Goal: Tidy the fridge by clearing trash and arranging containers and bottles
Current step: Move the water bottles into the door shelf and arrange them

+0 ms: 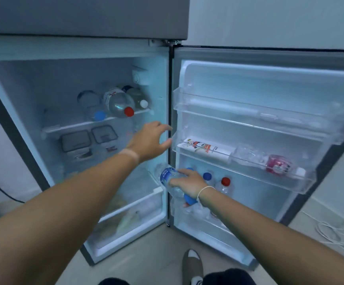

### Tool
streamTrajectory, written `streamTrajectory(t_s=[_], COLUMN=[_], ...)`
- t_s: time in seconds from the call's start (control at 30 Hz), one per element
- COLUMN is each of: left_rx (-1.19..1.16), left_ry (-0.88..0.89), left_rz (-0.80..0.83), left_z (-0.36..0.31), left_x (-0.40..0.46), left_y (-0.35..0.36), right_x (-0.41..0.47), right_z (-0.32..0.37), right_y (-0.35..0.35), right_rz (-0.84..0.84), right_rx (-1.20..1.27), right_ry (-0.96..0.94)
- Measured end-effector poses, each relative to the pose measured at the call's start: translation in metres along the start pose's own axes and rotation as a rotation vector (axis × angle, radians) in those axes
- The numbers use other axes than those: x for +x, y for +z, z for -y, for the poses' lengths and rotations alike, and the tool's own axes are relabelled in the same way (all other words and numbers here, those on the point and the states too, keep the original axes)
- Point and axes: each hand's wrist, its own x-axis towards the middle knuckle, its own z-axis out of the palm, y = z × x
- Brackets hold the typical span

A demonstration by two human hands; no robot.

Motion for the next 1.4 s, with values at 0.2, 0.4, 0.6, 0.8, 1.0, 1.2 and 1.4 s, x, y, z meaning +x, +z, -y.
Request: streamTrajectory(t_s=[0.2,0.4,0.6,0.8,1.0,1.2,1.4], left_rx=[0.07,0.104,0.151,0.212,0.202,0.167,0.188], left_ry=[0.148,0.229,0.274,0.296,0.334,0.334,0.339], left_rz=[0.198,0.274,0.309,0.267,0.201,0.162,0.172], left_z=[-0.052,-0.09,-0.115,-0.116,-0.107,-0.1,-0.09], left_x=[-0.002,0.005,0.012,0.02,0.024,0.027,0.038], left_y=[0.028,0.048,0.067,0.085,0.099,0.099,0.097], right_x=[-0.04,-0.068,-0.084,-0.079,-0.054,-0.011,0.025], right_z=[-0.023,-0.039,-0.051,-0.063,-0.074,-0.083,-0.094], right_y=[-0.033,-0.075,-0.114,-0.142,-0.158,-0.155,-0.145], right_rz=[-0.015,-0.004,-0.052,-0.089,-0.108,-0.091,-0.102], right_rx=[-0.079,-0.236,-0.35,-0.402,-0.467,-0.582,-0.657], right_ry=[0.075,0.16,0.238,0.317,0.389,0.408,0.396])
